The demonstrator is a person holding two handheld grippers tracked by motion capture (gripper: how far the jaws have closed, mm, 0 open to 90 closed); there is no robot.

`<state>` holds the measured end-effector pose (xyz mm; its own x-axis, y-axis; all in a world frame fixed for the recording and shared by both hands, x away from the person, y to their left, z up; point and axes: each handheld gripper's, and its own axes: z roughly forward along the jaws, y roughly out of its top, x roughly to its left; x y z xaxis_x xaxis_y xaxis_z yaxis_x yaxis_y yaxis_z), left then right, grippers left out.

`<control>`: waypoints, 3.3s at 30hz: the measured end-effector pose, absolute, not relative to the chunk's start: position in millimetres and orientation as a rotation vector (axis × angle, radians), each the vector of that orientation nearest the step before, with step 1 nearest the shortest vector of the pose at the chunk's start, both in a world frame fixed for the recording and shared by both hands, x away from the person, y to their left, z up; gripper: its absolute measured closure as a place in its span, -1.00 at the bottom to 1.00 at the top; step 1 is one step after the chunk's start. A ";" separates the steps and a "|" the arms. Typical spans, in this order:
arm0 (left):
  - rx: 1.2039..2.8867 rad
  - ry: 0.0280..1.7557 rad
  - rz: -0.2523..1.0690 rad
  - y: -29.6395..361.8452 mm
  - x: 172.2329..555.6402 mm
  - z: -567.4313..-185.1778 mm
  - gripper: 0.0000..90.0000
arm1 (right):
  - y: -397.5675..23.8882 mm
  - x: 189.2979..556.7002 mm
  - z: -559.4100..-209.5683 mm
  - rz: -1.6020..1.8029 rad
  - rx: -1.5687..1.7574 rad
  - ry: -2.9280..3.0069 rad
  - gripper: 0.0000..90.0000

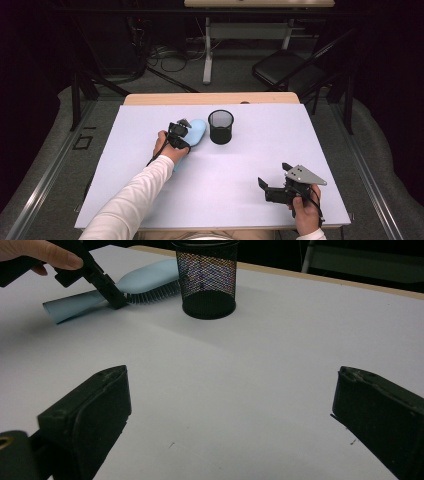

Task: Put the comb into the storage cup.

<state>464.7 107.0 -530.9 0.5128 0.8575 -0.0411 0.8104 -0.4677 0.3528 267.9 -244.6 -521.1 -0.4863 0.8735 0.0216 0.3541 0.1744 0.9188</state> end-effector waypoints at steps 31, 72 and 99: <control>2.379 1.455 0.166 108.8 464.5 -530.3 0.53 | -245.8 268.8 -521.7 1.290 1.157 1.928 -0.95; 2.337 1.452 0.182 117.4 462.7 -525.1 0.54 | -246.6 269.8 -523.0 1.297 1.170 1.927 -0.94; 2.225 1.403 0.220 128.0 455.7 -508.3 0.54 | -246.7 270.0 -523.3 1.295 1.174 1.925 -0.94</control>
<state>455.7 128.0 -508.3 0.4564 0.8811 -0.1239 0.8008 -0.3461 0.4889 270.0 -246.7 -523.3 -0.4787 0.8772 0.0358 0.3639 0.1611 0.9174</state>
